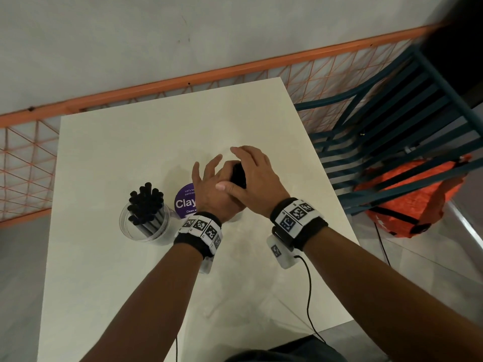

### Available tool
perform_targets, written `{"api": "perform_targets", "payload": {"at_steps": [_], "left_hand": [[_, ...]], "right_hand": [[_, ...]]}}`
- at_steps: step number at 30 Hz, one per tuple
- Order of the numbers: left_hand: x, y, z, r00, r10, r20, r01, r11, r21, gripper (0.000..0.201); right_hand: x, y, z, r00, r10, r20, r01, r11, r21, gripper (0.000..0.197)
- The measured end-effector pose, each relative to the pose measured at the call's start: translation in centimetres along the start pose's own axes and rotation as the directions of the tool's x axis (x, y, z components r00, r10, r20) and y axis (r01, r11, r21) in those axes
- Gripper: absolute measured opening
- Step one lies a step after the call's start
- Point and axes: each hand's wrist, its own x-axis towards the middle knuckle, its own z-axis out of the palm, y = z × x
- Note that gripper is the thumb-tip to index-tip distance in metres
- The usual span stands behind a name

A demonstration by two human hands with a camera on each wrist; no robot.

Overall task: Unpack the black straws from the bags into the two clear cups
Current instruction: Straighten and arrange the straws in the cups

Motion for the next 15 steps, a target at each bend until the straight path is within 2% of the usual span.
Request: {"api": "perform_targets", "payload": {"at_steps": [3,8,12,15], "left_hand": [[-0.26,0.41,-0.37,1.0,-0.006,-0.02,0.005,1.0,-0.02,0.06],[-0.68,0.72,-0.23,0.986,-0.016,-0.165,-0.006,0.992,-0.129,0.075],[-0.53,0.23,0.33,0.989,-0.032,-0.143,0.008,0.985,-0.17,0.093],[-0.41,0.06,0.45,0.994,-0.057,-0.095,0.035,0.976,-0.215,0.093]], "right_hand": [[0.45,0.09,-0.04,1.0,0.001,-0.016,0.0,0.996,0.094,0.073],[1.02,0.42,-0.4,0.997,0.05,-0.05,-0.04,0.981,0.192,0.077],[0.67,0.73,-0.3,0.999,0.008,-0.039,-0.002,0.989,0.147,0.085],[0.06,0.99,-0.55,0.999,0.001,-0.042,0.005,0.989,0.149,0.085]]}}
